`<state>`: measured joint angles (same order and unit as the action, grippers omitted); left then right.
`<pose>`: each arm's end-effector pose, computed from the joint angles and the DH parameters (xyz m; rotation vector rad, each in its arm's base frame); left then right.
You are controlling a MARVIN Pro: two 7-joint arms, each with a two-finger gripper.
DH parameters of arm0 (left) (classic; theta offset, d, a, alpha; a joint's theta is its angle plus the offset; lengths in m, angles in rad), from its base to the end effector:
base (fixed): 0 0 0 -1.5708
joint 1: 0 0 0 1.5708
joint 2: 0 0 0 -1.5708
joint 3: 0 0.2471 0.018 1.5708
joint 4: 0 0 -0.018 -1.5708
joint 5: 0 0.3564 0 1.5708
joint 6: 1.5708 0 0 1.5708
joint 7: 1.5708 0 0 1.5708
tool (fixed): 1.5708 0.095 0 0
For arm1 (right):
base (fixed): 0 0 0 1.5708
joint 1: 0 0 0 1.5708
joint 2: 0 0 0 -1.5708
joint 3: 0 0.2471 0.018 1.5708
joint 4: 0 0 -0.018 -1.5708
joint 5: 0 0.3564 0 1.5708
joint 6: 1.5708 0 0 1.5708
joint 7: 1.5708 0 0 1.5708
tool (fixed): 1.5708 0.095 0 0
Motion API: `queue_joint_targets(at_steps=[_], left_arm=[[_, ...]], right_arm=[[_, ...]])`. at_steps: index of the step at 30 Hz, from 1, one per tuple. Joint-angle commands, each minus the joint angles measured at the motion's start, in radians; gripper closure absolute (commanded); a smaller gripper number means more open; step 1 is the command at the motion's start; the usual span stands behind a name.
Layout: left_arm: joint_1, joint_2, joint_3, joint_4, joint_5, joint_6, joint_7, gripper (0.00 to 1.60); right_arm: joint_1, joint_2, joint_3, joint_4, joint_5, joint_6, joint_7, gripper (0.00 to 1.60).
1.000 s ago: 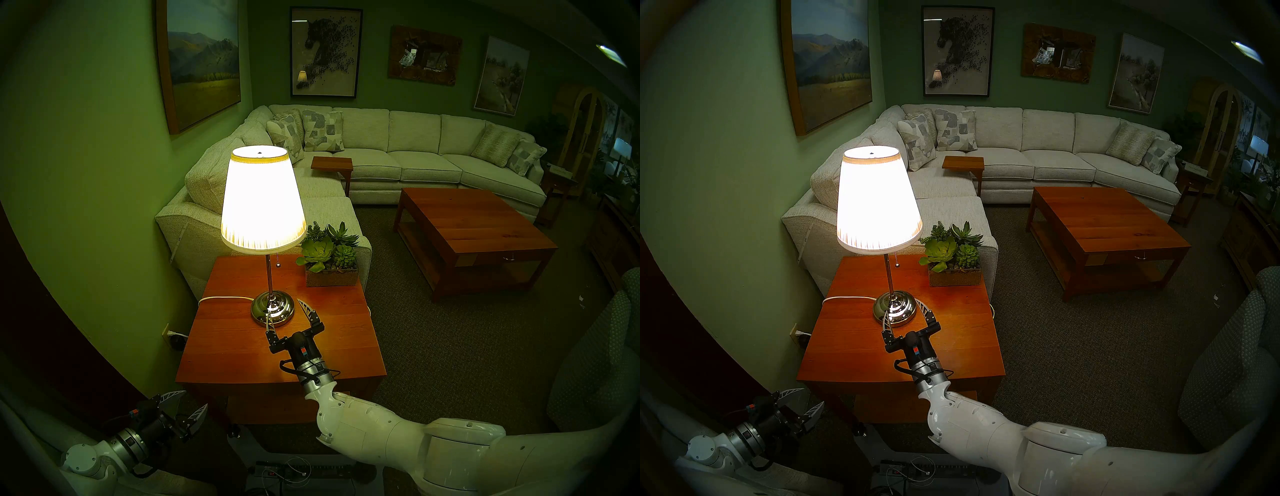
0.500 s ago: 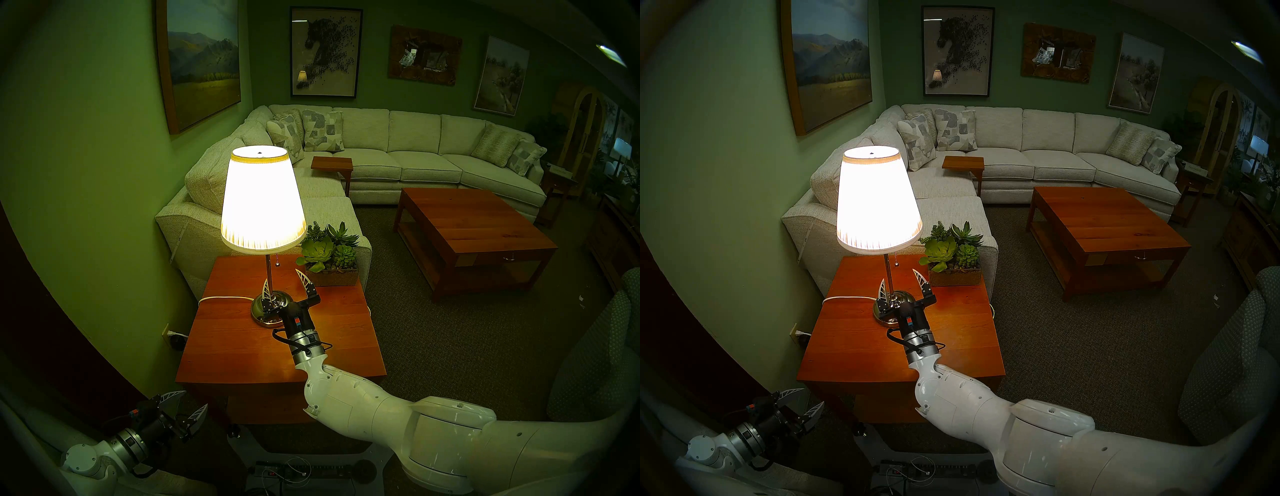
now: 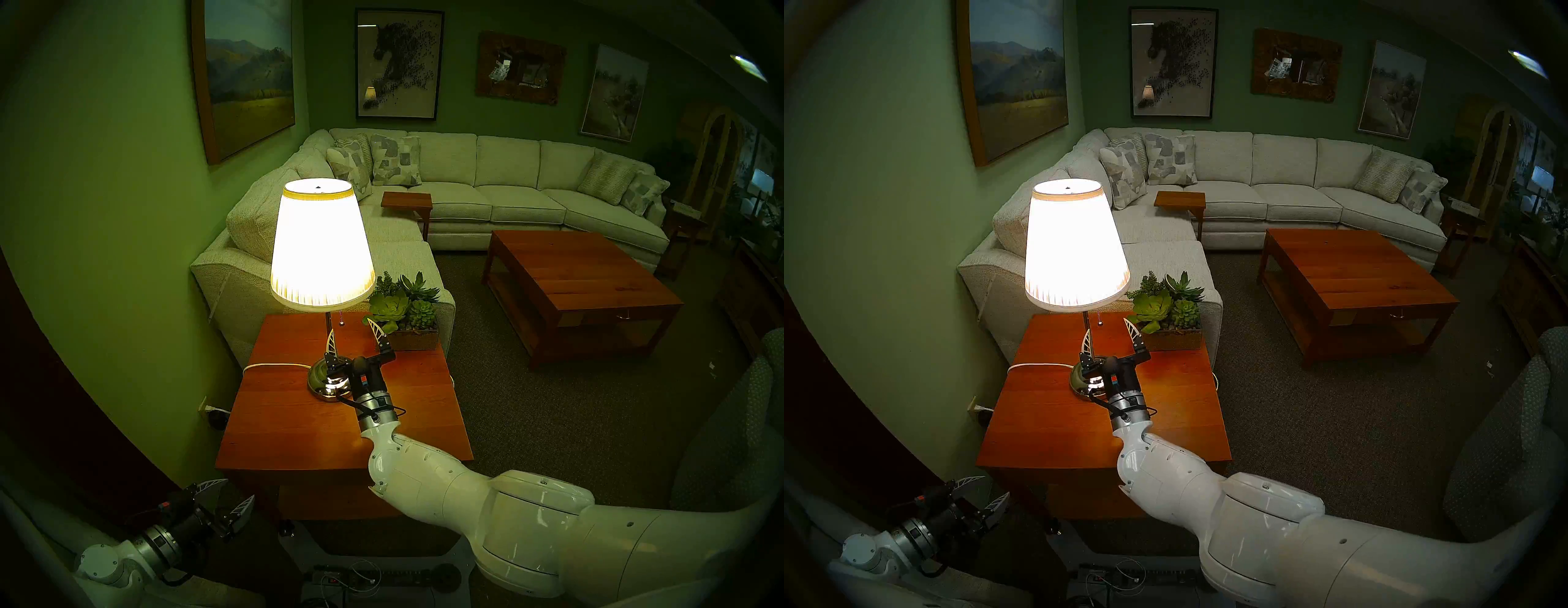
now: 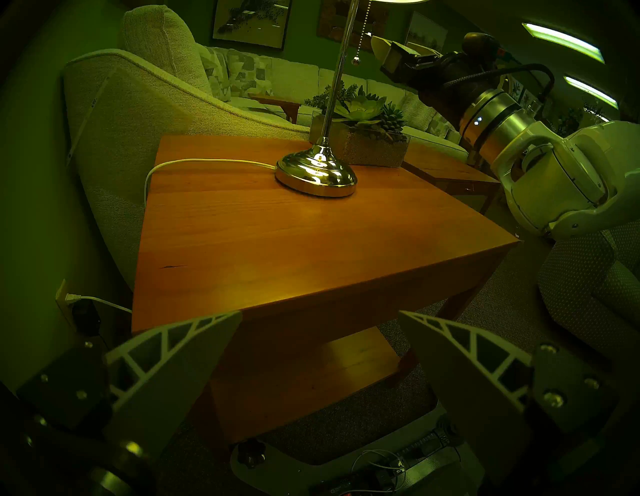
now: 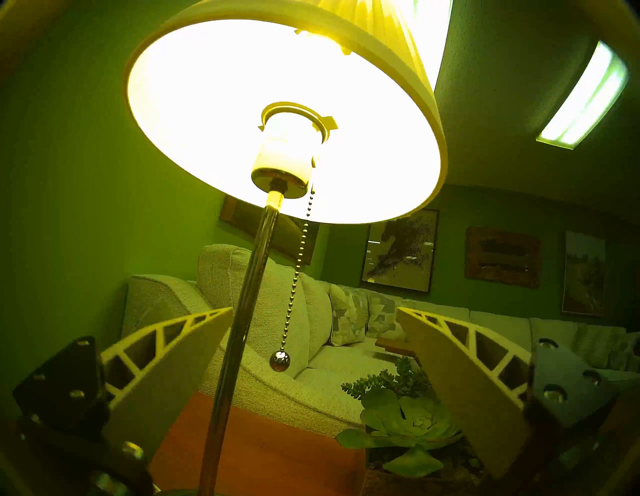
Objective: Pull on string to turn off lamp
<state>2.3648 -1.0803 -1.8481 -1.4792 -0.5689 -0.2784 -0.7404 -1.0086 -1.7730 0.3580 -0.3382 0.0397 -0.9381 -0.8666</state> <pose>0.1744 0.1893 -0.4428 2.3315 -0.3274 1.4567 0.4136 0.2575 -0.4107 -1.6181 -0.4591 -2.5153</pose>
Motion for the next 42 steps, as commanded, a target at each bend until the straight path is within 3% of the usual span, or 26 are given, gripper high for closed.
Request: queue_joint_targets(at_steps=[1, 25, 42], left_arm=[[-0.003, 0.002, -0.006, -0.016, -0.003, -0.004, -0.001, 0.00], [-0.001, 0.002, -0.006, -0.018, -0.003, -0.004, -0.001, 0.00], [-0.001, 0.002, -0.007, -0.018, -0.003, -0.004, 0.000, 0.00]], right_arm=[[0.078, -0.061, 0.002, 0.012, -0.013, -0.004, -0.006, 0.00], [0.122, -0.120, 0.018, 0.140, -0.013, -0.022, -0.019, 0.00], [0.130, -0.101, 0.046, 0.175, -0.004, -0.022, -0.009, 0.00]])
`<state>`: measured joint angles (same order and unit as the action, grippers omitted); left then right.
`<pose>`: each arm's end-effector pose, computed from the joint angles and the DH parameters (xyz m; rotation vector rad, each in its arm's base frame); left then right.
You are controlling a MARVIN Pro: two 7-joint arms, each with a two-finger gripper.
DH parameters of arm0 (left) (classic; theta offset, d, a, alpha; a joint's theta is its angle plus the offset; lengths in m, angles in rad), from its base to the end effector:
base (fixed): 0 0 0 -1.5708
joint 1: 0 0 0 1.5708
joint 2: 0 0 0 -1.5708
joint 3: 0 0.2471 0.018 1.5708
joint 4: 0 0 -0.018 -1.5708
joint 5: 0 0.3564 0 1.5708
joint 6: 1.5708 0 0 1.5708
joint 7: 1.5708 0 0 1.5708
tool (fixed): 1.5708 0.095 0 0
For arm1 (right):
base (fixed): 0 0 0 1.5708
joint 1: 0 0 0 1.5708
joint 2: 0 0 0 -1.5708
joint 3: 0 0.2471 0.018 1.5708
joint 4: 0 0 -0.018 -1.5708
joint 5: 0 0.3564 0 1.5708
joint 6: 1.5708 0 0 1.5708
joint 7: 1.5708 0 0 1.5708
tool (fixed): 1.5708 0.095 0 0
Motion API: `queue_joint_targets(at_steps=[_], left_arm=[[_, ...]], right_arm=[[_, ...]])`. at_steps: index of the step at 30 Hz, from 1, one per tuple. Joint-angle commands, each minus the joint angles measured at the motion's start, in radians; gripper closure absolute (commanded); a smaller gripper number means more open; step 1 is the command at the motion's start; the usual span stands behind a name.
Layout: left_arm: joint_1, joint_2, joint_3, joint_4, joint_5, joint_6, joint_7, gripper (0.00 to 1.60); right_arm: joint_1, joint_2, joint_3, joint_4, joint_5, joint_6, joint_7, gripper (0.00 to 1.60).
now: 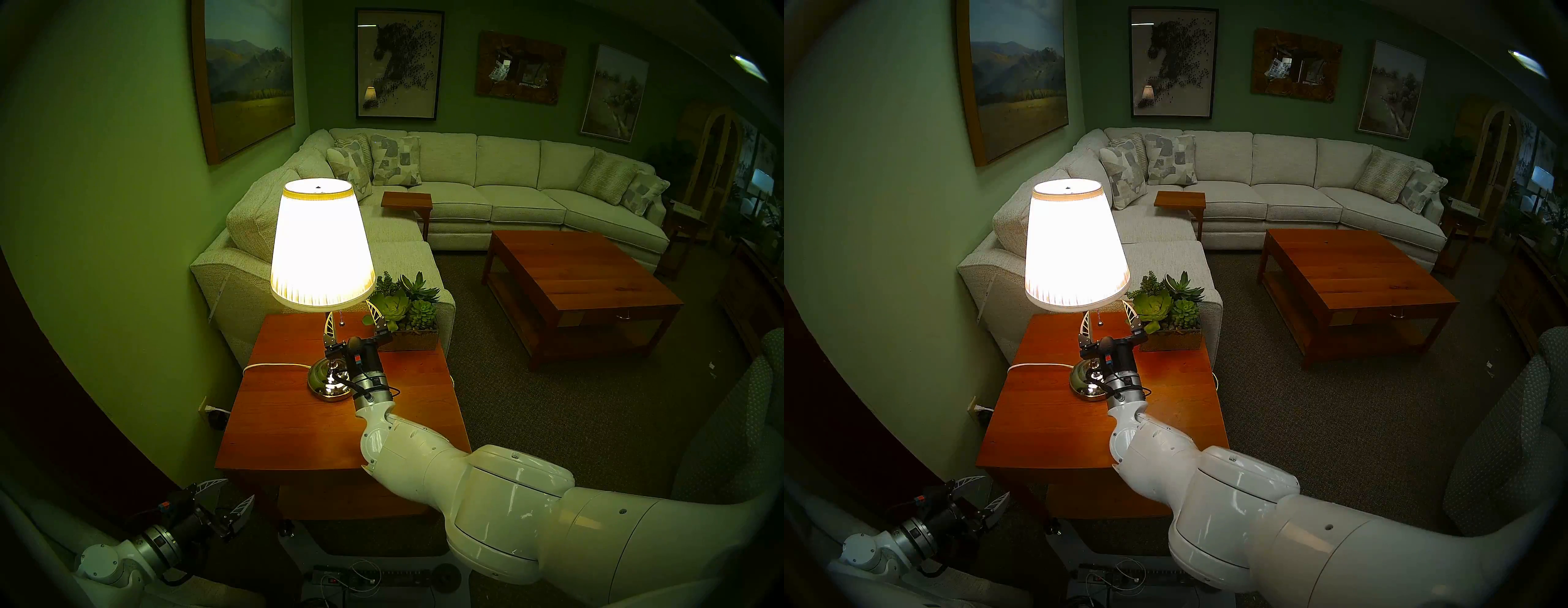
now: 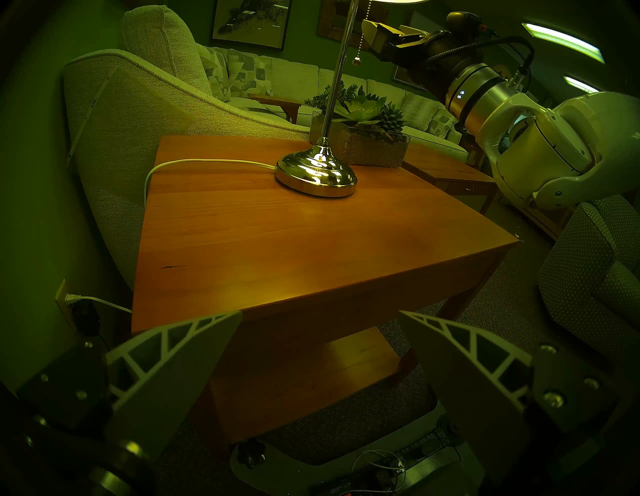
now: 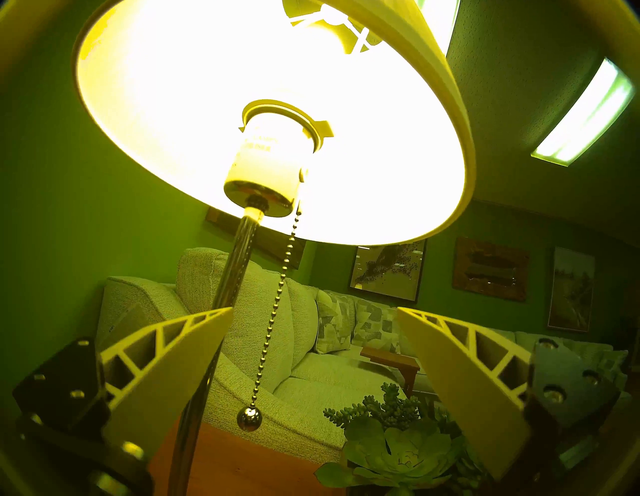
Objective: Pull on string to turn off lamp
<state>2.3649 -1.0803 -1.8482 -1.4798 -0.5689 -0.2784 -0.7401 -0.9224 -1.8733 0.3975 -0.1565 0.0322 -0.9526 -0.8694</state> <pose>0.1746 0.1892 -0.4427 2.3313 -0.3276 1.4573 0.4381 0.2555 -0.3955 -1.6359 -0.4756 -2.5752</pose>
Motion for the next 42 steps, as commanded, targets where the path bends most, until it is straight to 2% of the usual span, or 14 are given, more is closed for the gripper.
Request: queue_joint_targets(at_steps=[1, 15, 34, 36, 37, 38, 39, 41, 42], left_arm=[[-0.001, 0.002, -0.006, -0.017, -0.003, -0.004, -0.001, 0.00], [-0.003, 0.002, -0.006, -0.015, -0.003, -0.004, -0.001, 0.00], [-0.005, 0.003, -0.004, -0.011, -0.002, -0.004, -0.002, 0.00], [-0.005, 0.003, -0.004, -0.011, -0.002, -0.004, -0.002, 0.00], [-0.005, 0.003, -0.004, -0.011, -0.002, -0.004, -0.002, 0.00], [-0.005, 0.003, -0.004, -0.011, -0.002, -0.004, -0.002, 0.00], [-0.006, 0.003, -0.004, -0.010, -0.002, -0.004, -0.002, 0.00], [-0.006, 0.003, -0.004, -0.010, -0.002, -0.004, -0.002, 0.00], [-0.006, 0.003, -0.004, -0.010, -0.002, -0.004, -0.002, 0.00]], right_arm=[[0.046, 0.001, 0.010, -0.006, 0.006, -0.007, -0.001, 0.00], [0.088, -0.013, 0.053, 0.011, 0.052, 0.027, 0.110, 0.00], [0.132, -0.048, 0.102, 0.008, 0.124, 0.149, 0.260, 0.00], [0.138, -0.056, 0.104, 0.007, 0.128, 0.162, 0.270, 0.38], [0.141, -0.059, 0.106, 0.006, 0.131, 0.170, 0.277, 0.72], [0.143, -0.061, 0.107, 0.005, 0.134, 0.177, 0.283, 0.83], [0.145, -0.063, 0.109, 0.005, 0.137, 0.183, 0.289, 1.05], [0.149, -0.065, 0.112, 0.005, 0.143, 0.194, 0.302, 1.29], [0.150, -0.066, 0.113, 0.005, 0.145, 0.197, 0.306, 1.31]])
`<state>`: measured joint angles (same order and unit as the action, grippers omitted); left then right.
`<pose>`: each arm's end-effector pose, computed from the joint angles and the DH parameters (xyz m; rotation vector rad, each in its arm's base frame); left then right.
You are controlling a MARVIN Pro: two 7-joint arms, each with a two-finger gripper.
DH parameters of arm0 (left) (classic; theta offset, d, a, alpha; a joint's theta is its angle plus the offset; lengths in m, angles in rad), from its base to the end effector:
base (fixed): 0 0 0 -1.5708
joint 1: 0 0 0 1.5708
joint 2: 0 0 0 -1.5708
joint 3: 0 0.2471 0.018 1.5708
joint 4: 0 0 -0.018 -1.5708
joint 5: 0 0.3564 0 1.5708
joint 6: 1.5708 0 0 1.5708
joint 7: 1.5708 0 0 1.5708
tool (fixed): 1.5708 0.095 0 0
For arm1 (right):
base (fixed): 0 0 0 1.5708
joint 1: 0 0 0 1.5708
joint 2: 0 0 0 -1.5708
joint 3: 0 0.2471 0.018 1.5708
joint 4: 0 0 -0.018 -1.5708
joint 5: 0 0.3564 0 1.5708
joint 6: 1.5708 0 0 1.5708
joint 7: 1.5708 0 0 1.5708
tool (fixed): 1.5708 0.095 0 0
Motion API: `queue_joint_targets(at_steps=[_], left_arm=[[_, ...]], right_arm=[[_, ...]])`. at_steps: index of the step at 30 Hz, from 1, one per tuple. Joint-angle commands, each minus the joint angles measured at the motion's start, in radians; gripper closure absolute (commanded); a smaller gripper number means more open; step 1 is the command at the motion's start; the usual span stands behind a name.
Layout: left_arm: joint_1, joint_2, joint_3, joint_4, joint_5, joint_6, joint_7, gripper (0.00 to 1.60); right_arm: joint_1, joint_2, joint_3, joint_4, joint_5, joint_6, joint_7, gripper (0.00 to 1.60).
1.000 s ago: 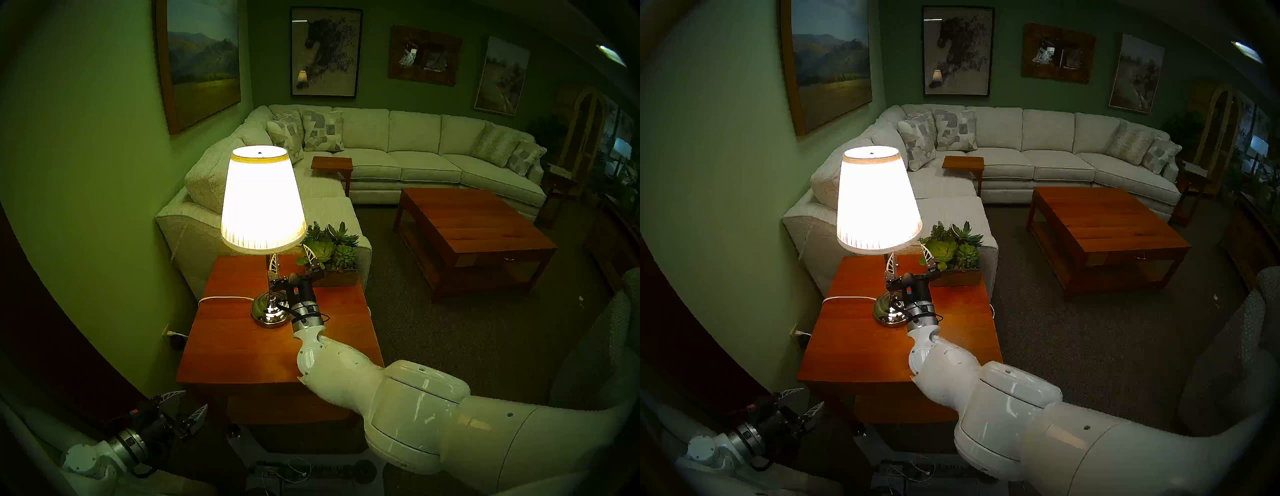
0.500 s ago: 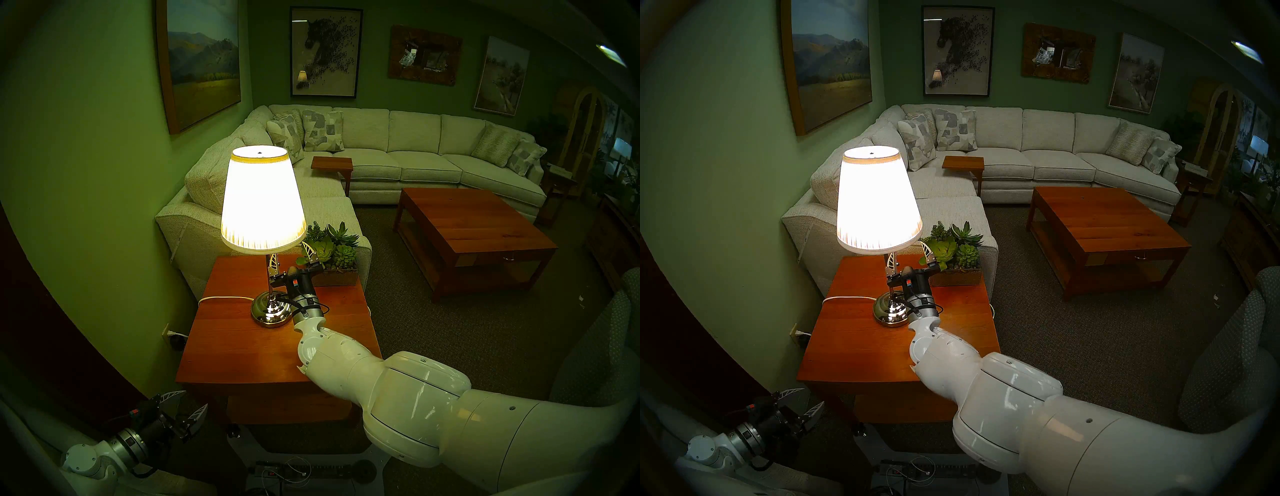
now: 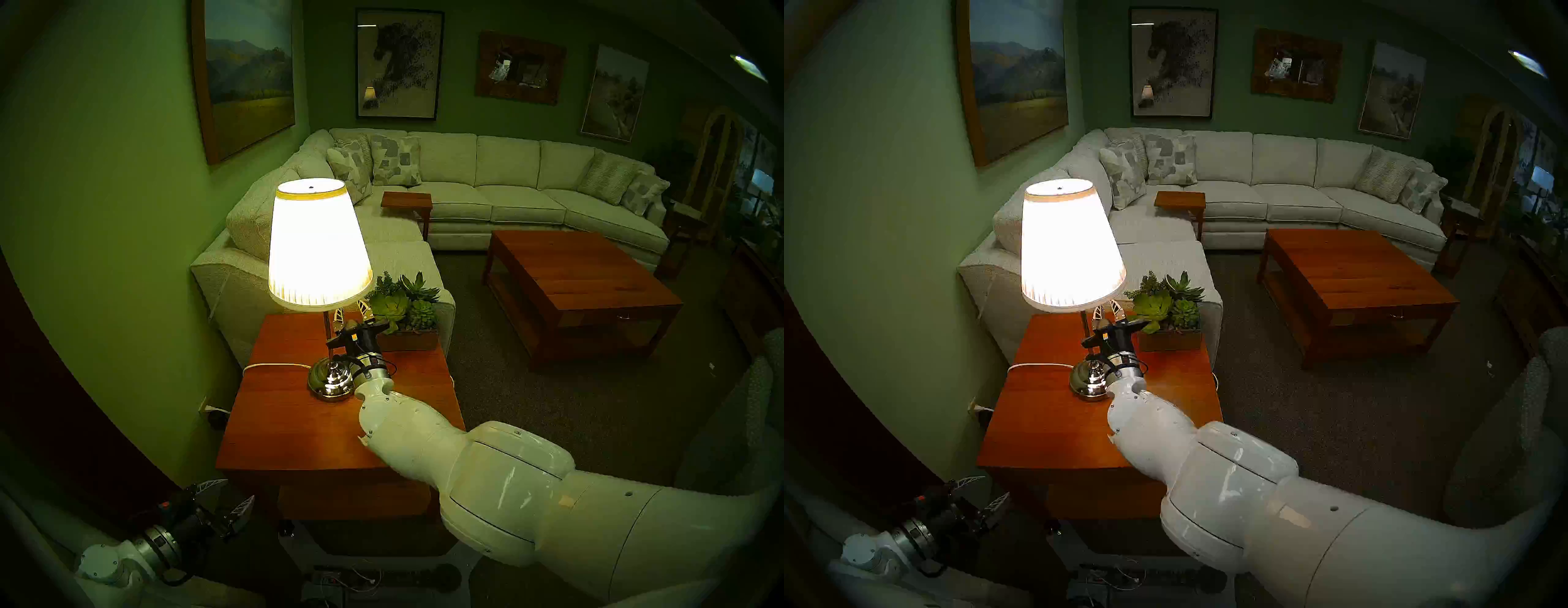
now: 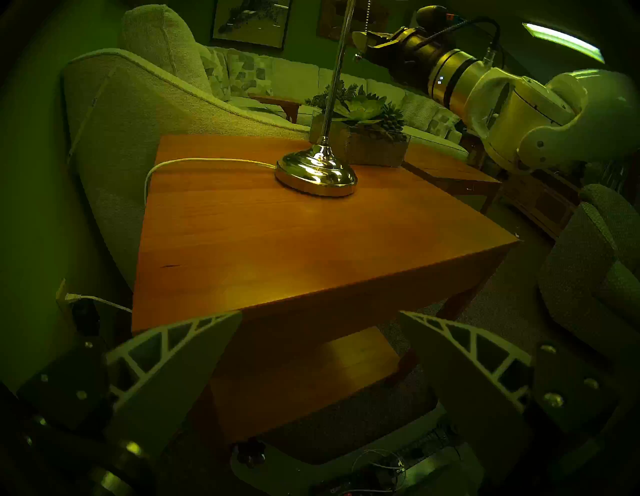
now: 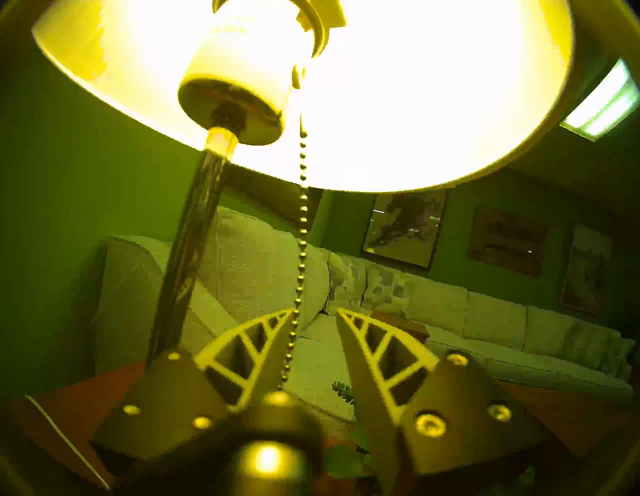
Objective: Pull on string to turn off lamp
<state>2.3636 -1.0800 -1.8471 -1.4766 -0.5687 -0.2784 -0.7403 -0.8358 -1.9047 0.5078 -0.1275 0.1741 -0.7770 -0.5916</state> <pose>0.1742 0.1895 -0.4434 2.3328 -0.3266 1.4551 0.4767 0.2661 -0.3762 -1.8277 -0.5888 -2.4263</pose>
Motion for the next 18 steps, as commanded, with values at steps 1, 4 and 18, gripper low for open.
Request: queue_joint_targets(at_steps=[1, 4, 18], left_arm=[[-0.005, 0.003, -0.005, -0.013, -0.002, -0.004, -0.002, 0.00], [-0.005, 0.003, -0.005, -0.013, -0.002, -0.004, -0.002, 0.00], [-0.004, 0.003, -0.005, -0.014, -0.003, -0.005, -0.002, 0.00]], right_arm=[[0.064, -0.035, 0.004, -0.024, 0.005, 0.025, 0.034, 1.36], [0.060, -0.034, 0.007, -0.022, 0.012, 0.031, 0.049, 1.60], [-0.057, -0.006, 0.018, 0.004, 0.041, -0.021, 0.074, 1.60]])
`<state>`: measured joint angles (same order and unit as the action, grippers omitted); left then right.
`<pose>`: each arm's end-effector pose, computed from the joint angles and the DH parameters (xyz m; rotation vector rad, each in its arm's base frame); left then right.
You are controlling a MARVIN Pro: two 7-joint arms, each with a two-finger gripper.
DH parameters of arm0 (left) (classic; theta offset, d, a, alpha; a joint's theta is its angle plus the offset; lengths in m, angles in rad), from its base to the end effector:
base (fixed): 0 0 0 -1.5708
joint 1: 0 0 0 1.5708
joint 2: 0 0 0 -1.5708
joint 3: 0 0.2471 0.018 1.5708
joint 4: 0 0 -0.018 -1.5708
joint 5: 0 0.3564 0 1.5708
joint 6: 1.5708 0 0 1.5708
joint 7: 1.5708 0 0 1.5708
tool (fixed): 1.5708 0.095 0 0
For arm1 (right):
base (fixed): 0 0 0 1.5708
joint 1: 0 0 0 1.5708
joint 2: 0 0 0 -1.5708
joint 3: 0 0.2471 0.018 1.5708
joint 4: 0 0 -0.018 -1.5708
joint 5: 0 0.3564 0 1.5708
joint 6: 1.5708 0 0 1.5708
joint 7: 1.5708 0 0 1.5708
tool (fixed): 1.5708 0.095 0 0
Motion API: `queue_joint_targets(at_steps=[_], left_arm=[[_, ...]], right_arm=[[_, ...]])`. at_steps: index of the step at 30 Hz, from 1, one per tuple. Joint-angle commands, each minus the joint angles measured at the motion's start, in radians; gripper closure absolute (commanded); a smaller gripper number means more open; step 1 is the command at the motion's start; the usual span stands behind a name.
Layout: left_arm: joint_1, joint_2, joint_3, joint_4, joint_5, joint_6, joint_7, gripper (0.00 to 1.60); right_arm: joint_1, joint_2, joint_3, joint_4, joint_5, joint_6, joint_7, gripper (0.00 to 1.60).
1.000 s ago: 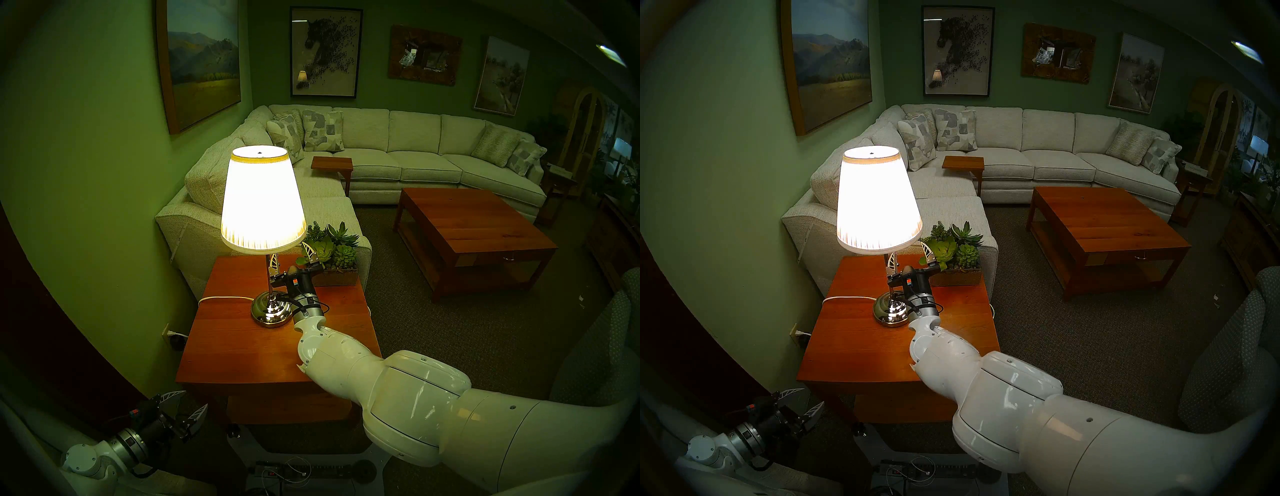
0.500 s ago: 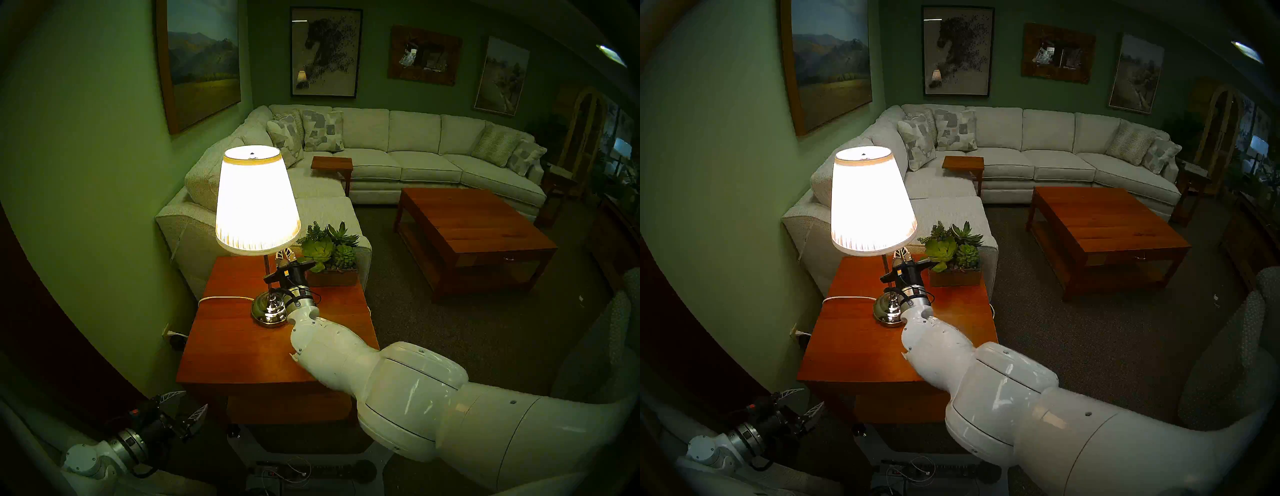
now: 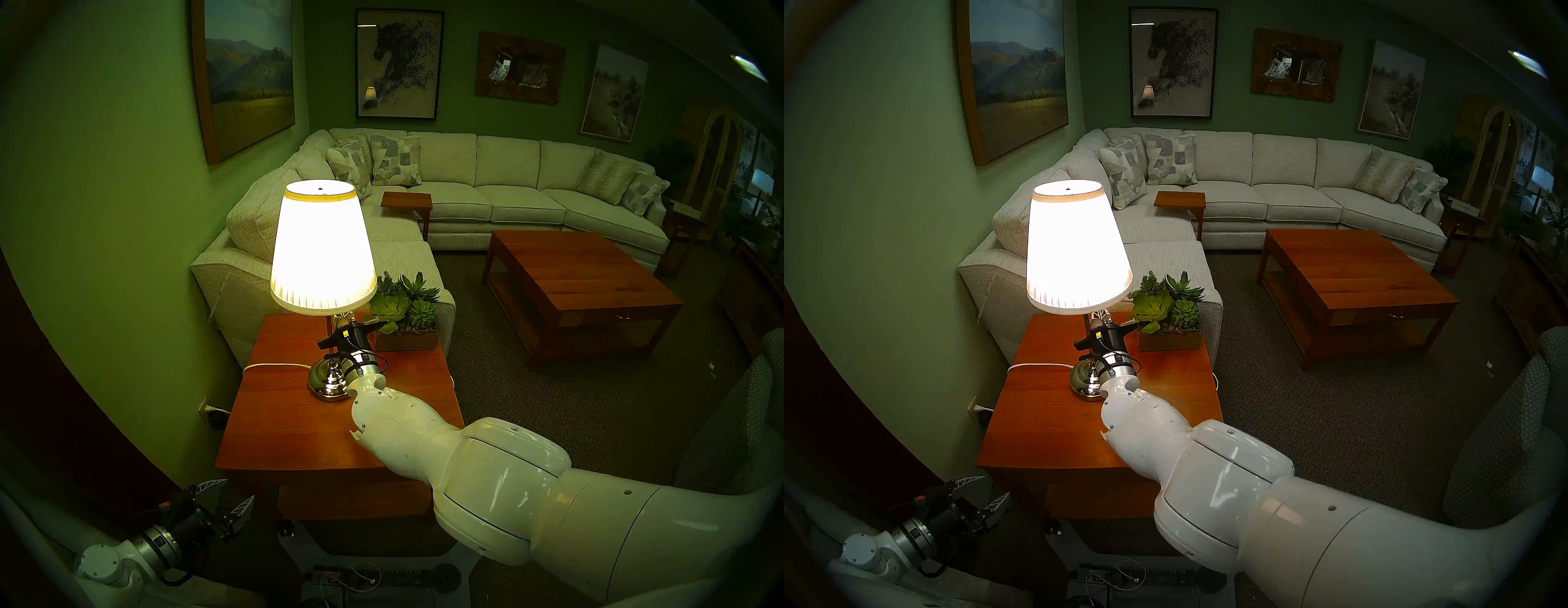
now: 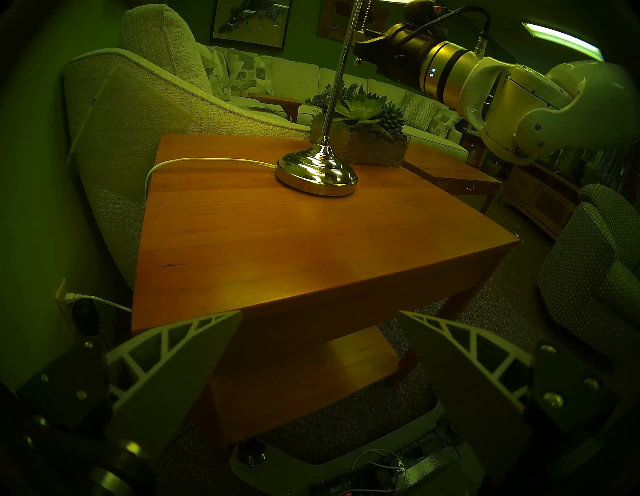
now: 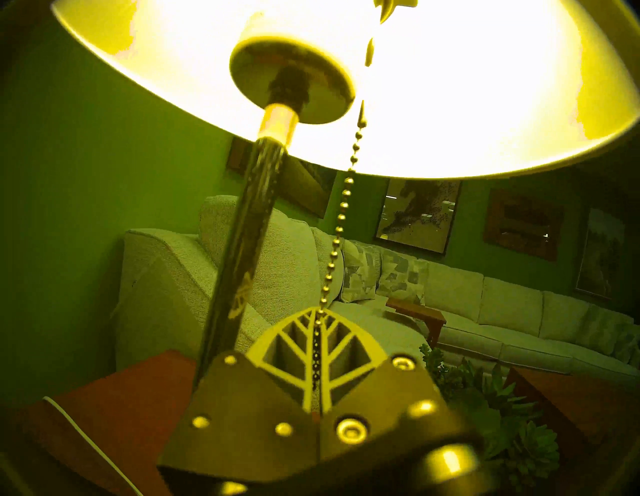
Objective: Pull on string to turn off lamp
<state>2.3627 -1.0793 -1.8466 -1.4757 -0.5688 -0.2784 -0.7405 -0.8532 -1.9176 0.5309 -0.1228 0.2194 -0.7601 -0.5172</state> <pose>0.1744 0.1896 -0.4435 2.3327 -0.3272 1.4548 0.4688 0.2735 -0.3867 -1.8773 -0.5811 -2.3322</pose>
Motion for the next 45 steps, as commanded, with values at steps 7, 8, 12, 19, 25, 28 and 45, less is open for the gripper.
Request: queue_joint_targets(at_steps=[7, 8, 12, 19, 25, 28, 45], left_arm=[[-0.003, 0.003, -0.005, -0.015, -0.003, -0.005, -0.002, 0.00], [-0.003, 0.003, -0.005, -0.015, -0.003, -0.005, -0.002, 0.00], [-0.003, 0.003, -0.005, -0.015, -0.003, -0.005, -0.002, 0.00], [-0.003, 0.003, -0.005, -0.016, -0.003, -0.005, -0.002, 0.00], [-0.003, 0.003, -0.005, -0.015, -0.003, -0.005, -0.002, 0.00], [-0.003, 0.003, -0.005, -0.015, -0.003, -0.005, -0.002, 0.00], [-0.001, 0.003, -0.006, -0.018, -0.004, -0.005, -0.001, 0.00]], right_arm=[[-0.072, 0.015, -0.008, -0.005, 0.002, -0.041, 0.021, 1.60], [-0.073, 0.018, -0.009, -0.007, 0.002, -0.041, 0.024, 1.60], [-0.077, 0.018, -0.010, -0.011, 0.005, -0.048, 0.028, 1.60], [-0.045, 0.007, -0.024, -0.020, -0.012, -0.087, -0.005, 1.60], [0.002, -0.001, -0.047, -0.044, -0.036, -0.134, -0.054, 1.60], [0.014, -0.004, -0.059, -0.050, -0.050, -0.155, -0.088, 1.60], [-0.108, 0.065, -0.213, -0.175, -0.140, -0.200, -0.272, 0.00]])
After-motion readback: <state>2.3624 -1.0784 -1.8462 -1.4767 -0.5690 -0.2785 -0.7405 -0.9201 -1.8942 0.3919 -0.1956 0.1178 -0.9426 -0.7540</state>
